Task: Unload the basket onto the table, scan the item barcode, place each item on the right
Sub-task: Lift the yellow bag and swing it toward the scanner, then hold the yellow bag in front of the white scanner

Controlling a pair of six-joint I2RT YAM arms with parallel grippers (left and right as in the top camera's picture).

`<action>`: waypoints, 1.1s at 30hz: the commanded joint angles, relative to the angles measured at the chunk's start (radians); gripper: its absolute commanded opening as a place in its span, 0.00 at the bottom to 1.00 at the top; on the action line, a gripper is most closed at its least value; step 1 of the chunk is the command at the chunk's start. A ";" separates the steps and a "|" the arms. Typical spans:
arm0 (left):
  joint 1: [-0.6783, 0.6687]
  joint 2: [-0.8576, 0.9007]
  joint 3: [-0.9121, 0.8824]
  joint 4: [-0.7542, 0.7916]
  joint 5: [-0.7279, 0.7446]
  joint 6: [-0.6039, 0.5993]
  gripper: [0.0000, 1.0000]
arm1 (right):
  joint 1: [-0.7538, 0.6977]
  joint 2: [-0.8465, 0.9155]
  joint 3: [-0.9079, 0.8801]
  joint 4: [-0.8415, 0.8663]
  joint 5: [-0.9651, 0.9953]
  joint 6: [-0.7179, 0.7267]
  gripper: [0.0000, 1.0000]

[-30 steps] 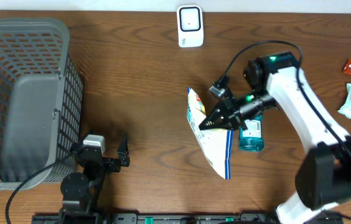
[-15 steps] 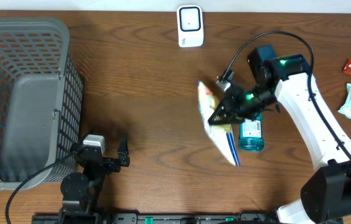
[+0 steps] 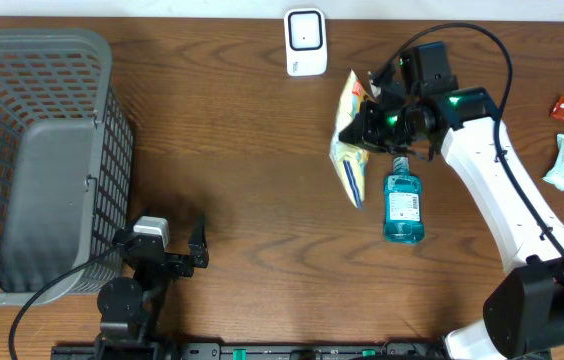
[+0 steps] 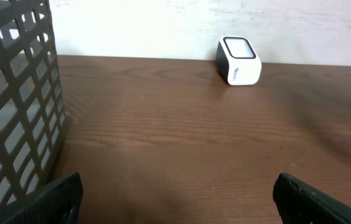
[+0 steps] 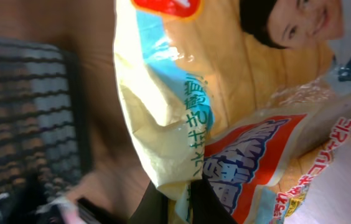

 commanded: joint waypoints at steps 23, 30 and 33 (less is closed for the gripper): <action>0.003 -0.005 -0.016 -0.024 0.013 0.013 0.98 | -0.068 -0.014 0.007 0.214 -0.853 -0.115 0.01; 0.003 -0.005 -0.016 -0.023 0.013 0.013 0.98 | -0.026 -0.014 0.007 0.203 -0.266 -0.101 0.01; 0.003 -0.005 -0.016 -0.024 0.013 0.013 0.98 | -0.024 -0.014 0.007 0.294 -0.209 -0.101 0.01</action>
